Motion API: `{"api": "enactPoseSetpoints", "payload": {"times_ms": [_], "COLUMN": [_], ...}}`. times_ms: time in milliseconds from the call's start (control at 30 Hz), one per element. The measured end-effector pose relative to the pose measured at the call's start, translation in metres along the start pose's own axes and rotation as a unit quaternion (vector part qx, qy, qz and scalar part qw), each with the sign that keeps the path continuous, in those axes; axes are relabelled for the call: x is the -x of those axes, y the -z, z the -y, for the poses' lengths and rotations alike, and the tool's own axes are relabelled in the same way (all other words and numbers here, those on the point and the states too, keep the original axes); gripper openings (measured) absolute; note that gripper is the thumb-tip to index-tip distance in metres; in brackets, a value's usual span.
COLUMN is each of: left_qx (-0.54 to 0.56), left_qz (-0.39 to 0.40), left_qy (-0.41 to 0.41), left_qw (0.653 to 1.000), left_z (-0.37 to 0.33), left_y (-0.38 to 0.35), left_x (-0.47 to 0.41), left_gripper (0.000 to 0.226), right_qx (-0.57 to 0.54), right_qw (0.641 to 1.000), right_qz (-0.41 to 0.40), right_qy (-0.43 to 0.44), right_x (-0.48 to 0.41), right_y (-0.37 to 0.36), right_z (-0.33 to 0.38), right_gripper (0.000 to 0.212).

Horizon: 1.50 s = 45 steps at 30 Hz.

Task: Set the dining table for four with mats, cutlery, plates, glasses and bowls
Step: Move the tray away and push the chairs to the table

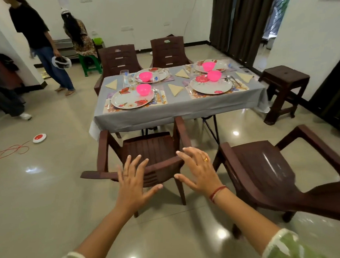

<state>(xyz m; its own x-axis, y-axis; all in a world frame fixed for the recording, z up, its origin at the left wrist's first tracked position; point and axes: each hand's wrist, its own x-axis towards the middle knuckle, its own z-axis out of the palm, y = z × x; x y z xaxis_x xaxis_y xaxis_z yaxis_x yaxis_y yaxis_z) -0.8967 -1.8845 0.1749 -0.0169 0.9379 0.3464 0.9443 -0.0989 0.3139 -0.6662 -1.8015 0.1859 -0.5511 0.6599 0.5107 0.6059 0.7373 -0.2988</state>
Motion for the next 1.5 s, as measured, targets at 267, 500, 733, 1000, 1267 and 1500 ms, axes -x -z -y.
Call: {"api": "enactPoseSetpoints", "payload": {"times_ms": [267,500,733,1000,1267,1500], "left_qx": [0.111,0.144,0.065,-0.066,-0.124,-0.135], "left_qz": [0.001,0.029,0.131,0.189,0.165,0.164], "left_qy": [-0.157,-0.21,-0.225,-0.173,-0.042,0.019], "left_qw": [0.981,0.967,0.963,0.964,0.978,0.977], "left_z": [-0.298,-0.457,-0.541,-0.567,-0.587,-0.591], "left_y": [-0.11,-0.16,-0.197,-0.232,-0.231,-0.231], "left_x": [0.006,-0.018,-0.042,-0.027,-0.025,-0.023], "left_gripper": [0.082,0.082,0.095,0.098,0.103,0.11], "right_qx": [0.086,0.198,0.19,0.103,0.07,0.152], "right_qw": [0.989,0.969,0.958,0.973,0.97,0.959], "right_qz": [-0.12,-0.064,-0.007,0.034,0.198,0.241], "right_qy": [-0.03,-0.134,-0.213,-0.203,-0.12,-0.001], "right_x": [0.156,0.264,0.309,0.324,0.346,0.345], "right_y": [0.181,0.305,0.348,0.355,0.36,0.349], "right_z": [-0.138,-0.244,-0.33,-0.379,-0.42,-0.445], "right_gripper": [0.054,0.057,0.06,0.066,0.079,0.057]}}
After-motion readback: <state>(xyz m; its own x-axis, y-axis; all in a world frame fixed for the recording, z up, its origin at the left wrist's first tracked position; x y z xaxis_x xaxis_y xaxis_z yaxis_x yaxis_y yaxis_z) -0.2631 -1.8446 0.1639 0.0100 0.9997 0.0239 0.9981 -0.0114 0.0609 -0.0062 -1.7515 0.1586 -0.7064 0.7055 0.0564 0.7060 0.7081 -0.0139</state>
